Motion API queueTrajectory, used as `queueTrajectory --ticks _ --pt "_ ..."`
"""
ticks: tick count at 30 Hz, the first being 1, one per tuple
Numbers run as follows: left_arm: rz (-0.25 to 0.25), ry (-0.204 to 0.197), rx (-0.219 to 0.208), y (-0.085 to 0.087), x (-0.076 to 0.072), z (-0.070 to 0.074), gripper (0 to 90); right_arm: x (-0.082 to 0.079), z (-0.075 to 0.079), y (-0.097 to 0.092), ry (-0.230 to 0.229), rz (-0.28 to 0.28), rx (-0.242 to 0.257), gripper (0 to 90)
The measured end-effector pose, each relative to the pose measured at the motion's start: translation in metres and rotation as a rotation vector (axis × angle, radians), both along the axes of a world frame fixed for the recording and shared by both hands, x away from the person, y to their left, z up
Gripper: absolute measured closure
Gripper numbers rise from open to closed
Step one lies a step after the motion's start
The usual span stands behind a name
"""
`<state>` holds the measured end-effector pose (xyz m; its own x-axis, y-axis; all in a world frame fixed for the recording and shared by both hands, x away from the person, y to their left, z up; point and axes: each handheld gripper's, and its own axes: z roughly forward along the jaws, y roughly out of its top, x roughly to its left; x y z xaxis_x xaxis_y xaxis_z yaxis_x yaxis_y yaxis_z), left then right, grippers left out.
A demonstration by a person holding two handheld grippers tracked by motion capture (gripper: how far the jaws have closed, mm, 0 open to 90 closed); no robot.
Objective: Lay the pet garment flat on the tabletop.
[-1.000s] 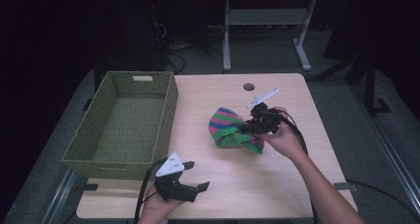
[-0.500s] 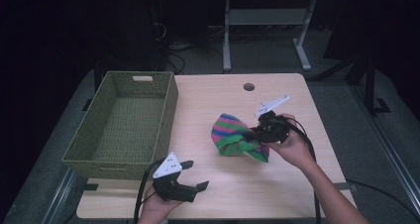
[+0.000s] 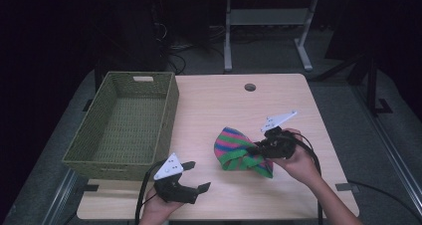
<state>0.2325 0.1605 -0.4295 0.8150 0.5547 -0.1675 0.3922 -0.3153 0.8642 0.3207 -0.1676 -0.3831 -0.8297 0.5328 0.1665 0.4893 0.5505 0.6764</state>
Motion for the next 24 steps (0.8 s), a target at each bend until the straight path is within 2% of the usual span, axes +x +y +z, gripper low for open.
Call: queueTrajectory --ticks 5,8,12,15,18,20,24 --pt "0.0 0.002 -0.004 -0.001 0.0 0.0 14.0 -0.005 -0.005 0.0 0.021 0.004 0.007 78.0" --pt "-0.006 0.005 0.002 -0.002 -0.001 -0.001 14.0 -0.008 -0.012 0.0 0.034 0.012 0.006 77.8" --pt "-0.009 0.005 0.002 -0.003 -0.001 -0.001 14.0 -0.008 -0.021 0.004 0.062 0.017 0.001 77.6" --pt "-0.008 0.008 0.001 -0.002 -0.001 -0.001 14.0 -0.008 -0.026 0.007 0.066 0.026 0.0 77.4" --pt "-0.012 0.009 0.005 -0.003 0.0 -0.001 14.0 -0.008 -0.035 0.014 0.087 0.048 -0.021 76.6" --pt "-0.012 0.009 0.005 -0.003 0.0 -0.002 14.0 -0.007 -0.04 0.016 0.081 0.049 -0.038 76.1" --pt "-0.016 0.011 0.009 -0.003 -0.001 -0.002 14.0 -0.003 -0.047 0.014 0.101 0.036 -0.029 74.4"
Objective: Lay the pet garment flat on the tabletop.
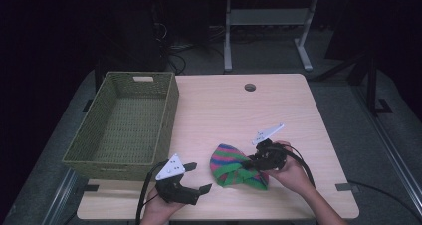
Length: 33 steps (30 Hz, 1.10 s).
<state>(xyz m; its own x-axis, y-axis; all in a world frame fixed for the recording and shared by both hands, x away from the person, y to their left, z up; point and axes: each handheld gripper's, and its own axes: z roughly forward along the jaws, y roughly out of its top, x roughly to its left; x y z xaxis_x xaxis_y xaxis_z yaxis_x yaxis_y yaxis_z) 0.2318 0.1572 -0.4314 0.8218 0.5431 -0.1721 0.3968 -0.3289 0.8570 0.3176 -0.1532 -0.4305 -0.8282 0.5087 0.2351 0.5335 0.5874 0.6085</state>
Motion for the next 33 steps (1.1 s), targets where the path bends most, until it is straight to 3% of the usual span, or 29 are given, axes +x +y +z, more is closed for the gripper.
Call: queueTrajectory --ticks 6,19,25,33 --pt "0.0 0.003 -0.001 0.0 0.0 0.0 14.0 0.005 -0.008 -0.001 0.027 0.008 -0.001 69.3" --pt "0.002 -0.001 -0.004 0.001 0.001 0.0 14.0 0.007 -0.008 -0.002 0.017 0.021 0.013 58.4" --pt "0.0 0.0 -0.002 0.0 0.001 0.0 14.0 0.001 0.003 -0.005 -0.003 0.037 0.037 54.2" --pt "0.007 0.002 -0.012 0.001 0.001 0.001 14.0 -0.014 0.028 -0.003 -0.07 0.084 0.064 54.0"
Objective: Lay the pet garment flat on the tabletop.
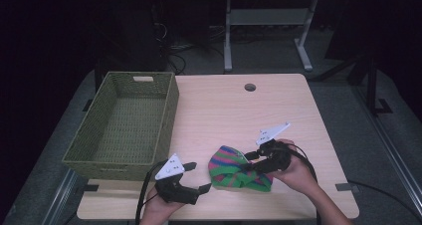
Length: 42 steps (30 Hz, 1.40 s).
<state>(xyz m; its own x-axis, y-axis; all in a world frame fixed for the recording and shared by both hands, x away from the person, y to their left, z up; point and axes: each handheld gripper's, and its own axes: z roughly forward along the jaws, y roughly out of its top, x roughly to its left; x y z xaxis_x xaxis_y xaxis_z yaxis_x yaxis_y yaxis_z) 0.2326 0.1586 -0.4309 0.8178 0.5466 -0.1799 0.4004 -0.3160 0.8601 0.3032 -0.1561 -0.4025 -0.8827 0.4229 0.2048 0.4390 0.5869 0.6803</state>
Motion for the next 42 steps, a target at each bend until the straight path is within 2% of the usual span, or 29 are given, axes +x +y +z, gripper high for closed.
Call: queueTrajectory --ticks 3,5,8,9,14,15,16,17,21,26,28,31,34,39,42 --pt "-0.004 0.002 0.007 0.0 0.0 0.0 14.0 -0.007 0.004 0.003 -0.001 0.023 0.01 54.9" --pt "-0.006 0.001 0.007 -0.001 0.0 0.0 14.0 -0.012 0.004 0.007 0.003 0.047 -0.003 55.4" --pt "-0.007 0.0 0.009 -0.001 0.0 0.0 14.0 -0.012 0.002 0.009 0.016 0.053 -0.015 57.2" --pt "-0.006 0.001 0.008 -0.001 0.0 0.0 14.0 -0.012 -0.003 0.011 0.032 0.058 -0.029 57.4" --pt "-0.002 0.004 0.001 0.0 0.001 -0.001 14.0 -0.011 -0.01 0.018 0.039 0.06 -0.067 57.2" --pt "-0.002 0.007 0.003 0.0 0.001 -0.001 14.0 -0.01 -0.014 0.021 0.026 0.069 -0.099 57.2" --pt "-0.002 0.007 0.003 0.0 0.001 -0.001 14.0 -0.01 -0.014 0.021 0.026 0.069 -0.099 57.2" --pt "-0.003 0.009 0.004 0.0 0.001 -0.001 14.0 -0.009 -0.019 0.024 0.022 0.079 -0.122 57.3" --pt "-0.004 0.008 0.005 0.0 0.001 -0.001 14.0 -0.007 -0.026 0.027 0.026 0.084 -0.139 57.5" --pt "-0.003 0.007 0.004 0.001 0.001 -0.001 14.0 -0.007 -0.034 0.029 0.039 0.085 -0.148 62.5" --pt "0.0 0.006 0.0 0.001 0.001 -0.001 14.0 -0.008 -0.035 0.031 0.024 0.082 -0.161 64.7" --pt "0.002 0.006 -0.002 0.001 0.001 -0.001 14.0 -0.01 -0.034 0.032 0.001 0.083 -0.179 76.2" --pt "0.002 0.009 0.0 0.001 0.001 -0.001 14.0 -0.009 -0.035 0.031 0.008 0.084 -0.182 79.2" --pt "0.001 0.009 0.001 0.001 0.001 -0.001 14.0 -0.011 -0.03 0.031 -0.005 0.096 -0.172 81.5" --pt "0.002 0.009 -0.002 0.001 0.001 -0.001 14.0 -0.012 -0.027 0.028 0.002 0.095 -0.151 81.5"
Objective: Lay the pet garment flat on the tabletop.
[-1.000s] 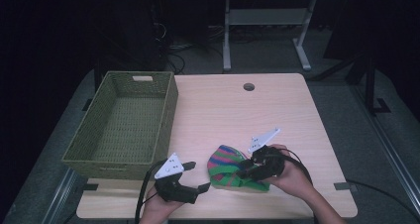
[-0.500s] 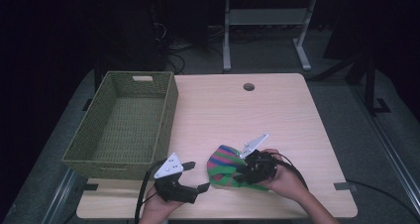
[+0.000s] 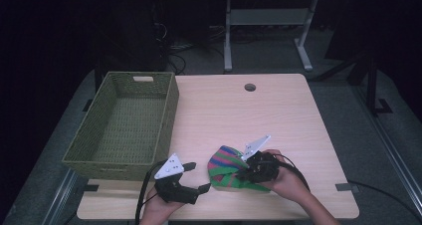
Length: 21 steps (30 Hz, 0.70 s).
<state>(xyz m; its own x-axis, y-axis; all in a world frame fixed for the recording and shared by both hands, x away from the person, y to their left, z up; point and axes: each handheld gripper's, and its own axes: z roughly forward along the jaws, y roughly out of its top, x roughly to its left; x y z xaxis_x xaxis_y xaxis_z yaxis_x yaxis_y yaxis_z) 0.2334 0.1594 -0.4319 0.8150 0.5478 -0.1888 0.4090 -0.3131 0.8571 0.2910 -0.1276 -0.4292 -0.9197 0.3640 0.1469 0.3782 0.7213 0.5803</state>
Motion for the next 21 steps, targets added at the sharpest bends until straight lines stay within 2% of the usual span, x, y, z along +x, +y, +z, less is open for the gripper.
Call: queueTrajectory --ticks 6,8,9,15,21 --pt "-0.006 0.003 0.006 -0.001 0.0 0.0 14.0 -0.001 0.006 -0.006 -0.003 -0.003 0.023 81.6" --pt "-0.007 0.005 0.008 -0.001 0.0 -0.001 14.0 -0.001 0.008 -0.008 0.001 -0.008 0.041 81.5" --pt "-0.007 0.005 0.007 -0.001 0.0 -0.001 14.0 -0.001 0.013 -0.011 0.017 -0.023 0.066 81.4" --pt "-0.008 0.009 0.0 -0.002 0.001 -0.001 14.0 -0.001 0.021 -0.016 0.017 -0.035 0.098 81.4" --pt "-0.019 0.009 0.013 -0.004 0.002 -0.002 14.0 0.0 0.028 -0.023 0.014 -0.04 0.138 81.3"
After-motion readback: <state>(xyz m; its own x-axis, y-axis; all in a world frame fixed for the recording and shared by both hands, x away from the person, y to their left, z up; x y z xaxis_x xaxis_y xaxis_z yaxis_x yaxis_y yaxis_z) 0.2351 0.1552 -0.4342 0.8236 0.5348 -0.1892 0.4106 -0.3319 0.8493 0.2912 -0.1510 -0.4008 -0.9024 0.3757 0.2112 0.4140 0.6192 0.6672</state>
